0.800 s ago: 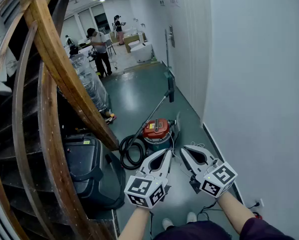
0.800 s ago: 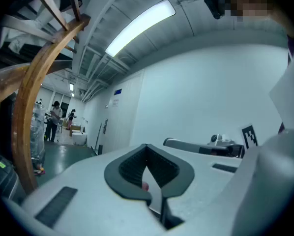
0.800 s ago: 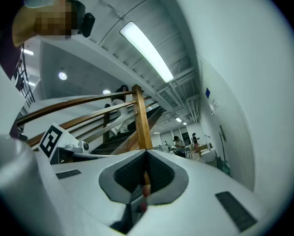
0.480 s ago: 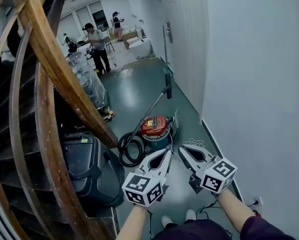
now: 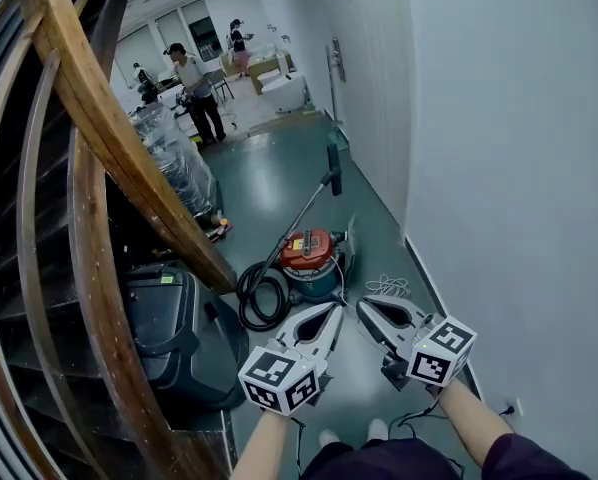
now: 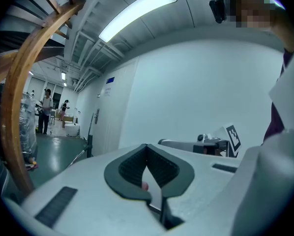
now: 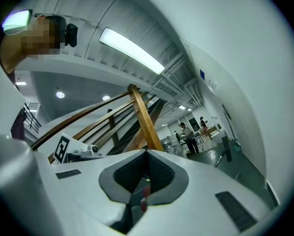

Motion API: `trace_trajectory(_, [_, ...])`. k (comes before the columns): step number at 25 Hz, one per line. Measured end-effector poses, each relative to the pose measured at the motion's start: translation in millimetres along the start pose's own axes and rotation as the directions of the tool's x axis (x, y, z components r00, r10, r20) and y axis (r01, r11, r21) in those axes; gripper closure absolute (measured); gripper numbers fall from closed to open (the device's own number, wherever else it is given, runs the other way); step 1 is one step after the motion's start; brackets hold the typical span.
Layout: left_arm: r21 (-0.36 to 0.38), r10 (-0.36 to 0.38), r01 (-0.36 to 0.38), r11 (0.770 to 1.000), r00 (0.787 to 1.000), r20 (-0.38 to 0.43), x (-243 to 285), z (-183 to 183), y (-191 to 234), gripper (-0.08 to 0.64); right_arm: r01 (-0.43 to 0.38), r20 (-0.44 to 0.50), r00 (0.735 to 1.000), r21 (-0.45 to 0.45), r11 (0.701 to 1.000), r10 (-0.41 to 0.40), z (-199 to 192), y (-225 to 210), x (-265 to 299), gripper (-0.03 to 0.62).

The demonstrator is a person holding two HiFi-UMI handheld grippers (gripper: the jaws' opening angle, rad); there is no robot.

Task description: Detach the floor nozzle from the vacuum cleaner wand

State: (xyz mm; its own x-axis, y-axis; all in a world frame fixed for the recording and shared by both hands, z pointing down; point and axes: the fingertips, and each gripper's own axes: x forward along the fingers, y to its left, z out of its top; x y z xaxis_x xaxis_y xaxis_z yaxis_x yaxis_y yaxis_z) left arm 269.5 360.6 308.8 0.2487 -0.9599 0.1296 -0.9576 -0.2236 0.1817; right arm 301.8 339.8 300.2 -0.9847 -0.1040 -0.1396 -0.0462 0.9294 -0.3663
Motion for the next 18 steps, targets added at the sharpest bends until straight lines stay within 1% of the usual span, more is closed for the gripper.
trace_trajectory(3, [-0.003,0.028,-0.028,1.000,1.000,-0.002,5,2,5,0.555,0.004,-0.003,1.000,0.008,1.000,-0.004,2,-11,-1,0.575])
trace_trajectory(6, [-0.006,0.021,-0.021,1.000,1.000,-0.010,9,0,8,0.555,0.009,-0.003,1.000,0.026,1.000,-0.009,1,-20,2,0.575])
trace_trajectory(9, [-0.002,0.026,-0.026,1.000,0.999,-0.025,15,-5,20,0.555,0.014,-0.009,1.000,0.041,0.999,-0.014,-6,-30,9,0.575])
trace_trajectory(12, [-0.010,0.021,-0.022,1.000,0.999,-0.037,24,-10,40,0.555,0.017,-0.024,1.000,0.044,0.999,-0.016,-16,-44,22,0.575])
trace_trajectory(18, [-0.032,0.007,-0.009,0.999,0.998,-0.057,46,-11,94,0.556,0.053,-0.052,0.997,0.068,0.996,-0.050,-28,-77,65,0.575])
